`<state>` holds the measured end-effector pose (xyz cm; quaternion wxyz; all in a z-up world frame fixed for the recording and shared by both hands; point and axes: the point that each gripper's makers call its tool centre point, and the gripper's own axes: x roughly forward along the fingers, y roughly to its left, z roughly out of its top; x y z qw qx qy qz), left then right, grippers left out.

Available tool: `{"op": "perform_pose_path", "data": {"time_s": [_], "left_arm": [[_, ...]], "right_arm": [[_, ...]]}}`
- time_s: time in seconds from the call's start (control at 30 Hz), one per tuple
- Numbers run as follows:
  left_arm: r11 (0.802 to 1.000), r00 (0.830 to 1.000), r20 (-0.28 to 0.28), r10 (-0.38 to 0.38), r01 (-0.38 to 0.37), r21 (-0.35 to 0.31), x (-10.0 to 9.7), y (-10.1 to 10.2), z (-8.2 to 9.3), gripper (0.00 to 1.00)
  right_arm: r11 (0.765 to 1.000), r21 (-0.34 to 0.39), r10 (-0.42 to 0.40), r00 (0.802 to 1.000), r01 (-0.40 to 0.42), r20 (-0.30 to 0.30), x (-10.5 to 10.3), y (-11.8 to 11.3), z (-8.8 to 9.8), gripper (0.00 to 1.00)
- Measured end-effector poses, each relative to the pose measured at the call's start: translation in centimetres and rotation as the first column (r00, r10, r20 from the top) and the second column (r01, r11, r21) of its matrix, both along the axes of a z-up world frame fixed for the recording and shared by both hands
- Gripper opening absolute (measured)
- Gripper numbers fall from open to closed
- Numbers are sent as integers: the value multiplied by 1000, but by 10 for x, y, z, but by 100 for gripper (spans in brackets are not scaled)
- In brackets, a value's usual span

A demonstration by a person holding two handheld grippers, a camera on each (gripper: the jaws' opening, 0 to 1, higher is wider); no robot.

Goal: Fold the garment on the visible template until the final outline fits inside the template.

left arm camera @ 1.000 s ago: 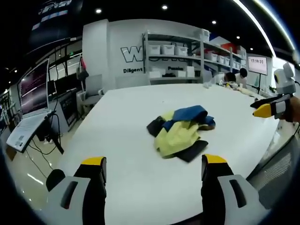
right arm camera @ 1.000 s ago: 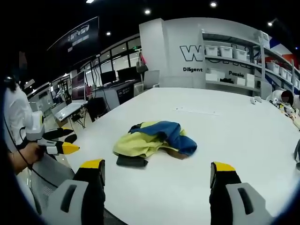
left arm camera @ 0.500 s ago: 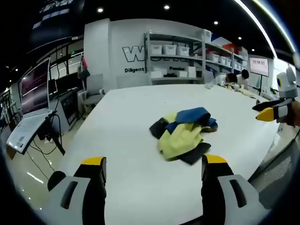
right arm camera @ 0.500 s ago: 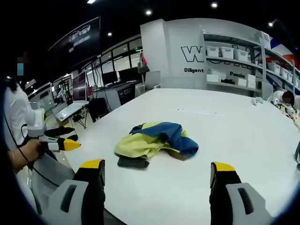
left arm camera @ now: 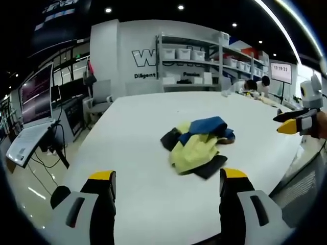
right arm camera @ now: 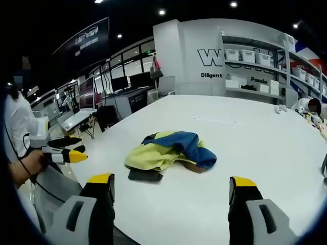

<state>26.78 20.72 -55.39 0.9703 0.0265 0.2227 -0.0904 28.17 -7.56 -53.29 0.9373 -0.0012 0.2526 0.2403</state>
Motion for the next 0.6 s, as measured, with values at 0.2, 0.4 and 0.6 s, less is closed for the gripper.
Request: {"op": "perform_pose_path", "data": {"time_s": [0.2,0.4,0.6], "left_arm": [[1000,1000,-7,0,0,-15,3,0,1,79],[1000,1000,-3,-7,7,-6,13,-2,5,78],[1000,1000,-6,-18,18,-4,22,-7,6,77]], "right_arm": [[1000,5,3,1000,-3,-4,2,1,-2,90],[1000,5,18,1000,-18,-3,9,6,-4,89],[999,-2,35,999,-35,-1,20,10,-4,87]]}}
